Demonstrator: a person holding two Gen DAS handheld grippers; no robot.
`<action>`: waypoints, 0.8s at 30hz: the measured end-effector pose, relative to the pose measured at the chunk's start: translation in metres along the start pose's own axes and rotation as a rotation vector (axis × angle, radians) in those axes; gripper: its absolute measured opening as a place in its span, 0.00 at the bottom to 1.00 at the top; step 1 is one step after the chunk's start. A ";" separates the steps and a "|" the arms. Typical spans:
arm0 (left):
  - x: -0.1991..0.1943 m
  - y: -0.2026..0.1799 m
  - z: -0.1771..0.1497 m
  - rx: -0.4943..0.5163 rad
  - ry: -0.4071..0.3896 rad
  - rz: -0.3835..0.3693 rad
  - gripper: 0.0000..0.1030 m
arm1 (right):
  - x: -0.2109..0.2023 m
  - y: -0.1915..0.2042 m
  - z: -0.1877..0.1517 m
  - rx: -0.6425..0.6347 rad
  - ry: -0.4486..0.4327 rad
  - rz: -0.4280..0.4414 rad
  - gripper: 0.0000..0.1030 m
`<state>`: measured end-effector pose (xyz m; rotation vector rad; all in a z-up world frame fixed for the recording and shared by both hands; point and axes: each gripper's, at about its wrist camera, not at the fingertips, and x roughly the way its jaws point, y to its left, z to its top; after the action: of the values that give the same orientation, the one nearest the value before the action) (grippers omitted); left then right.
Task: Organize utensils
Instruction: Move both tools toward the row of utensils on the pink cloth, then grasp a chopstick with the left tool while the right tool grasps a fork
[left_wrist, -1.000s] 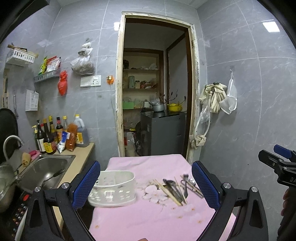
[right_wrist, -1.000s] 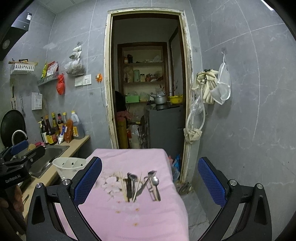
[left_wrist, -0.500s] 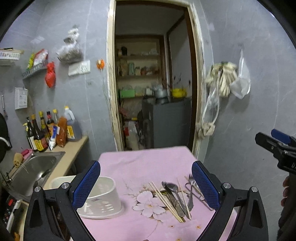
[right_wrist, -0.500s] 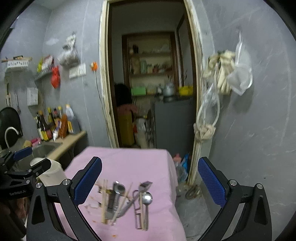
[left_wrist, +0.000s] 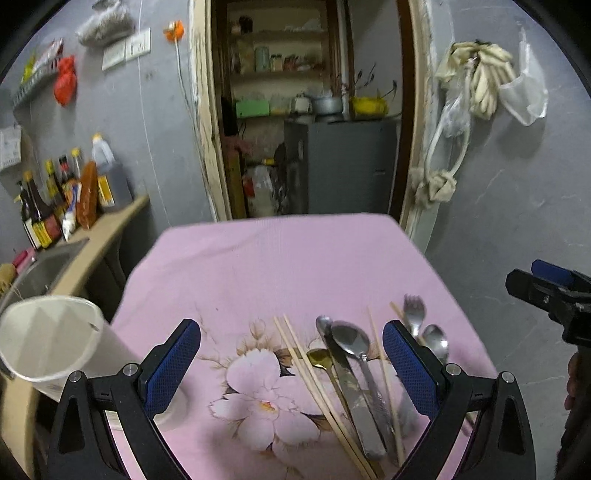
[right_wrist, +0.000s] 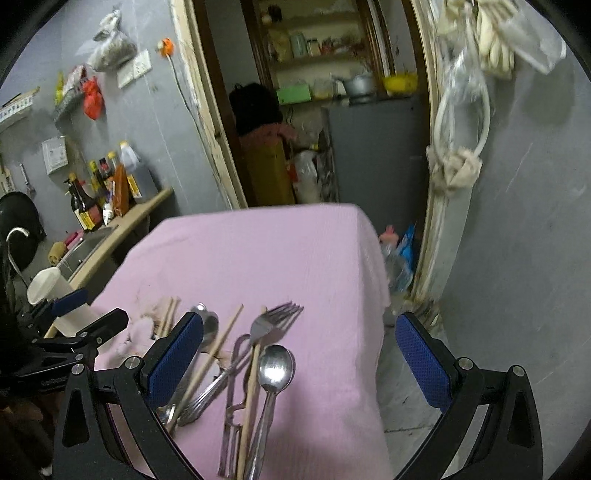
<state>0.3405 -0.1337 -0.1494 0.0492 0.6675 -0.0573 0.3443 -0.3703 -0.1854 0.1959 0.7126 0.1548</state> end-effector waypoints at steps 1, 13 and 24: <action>0.008 0.001 -0.003 -0.011 0.011 0.002 0.97 | 0.010 -0.001 -0.004 0.018 0.013 0.005 0.99; 0.076 0.013 -0.024 -0.138 0.186 -0.128 0.50 | 0.087 -0.014 -0.023 0.152 0.173 0.123 0.55; 0.096 0.030 -0.015 -0.231 0.246 -0.165 0.16 | 0.117 -0.006 -0.021 0.183 0.246 0.245 0.31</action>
<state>0.4083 -0.1063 -0.2200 -0.2247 0.9189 -0.1340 0.4179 -0.3493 -0.2766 0.4450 0.9473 0.3527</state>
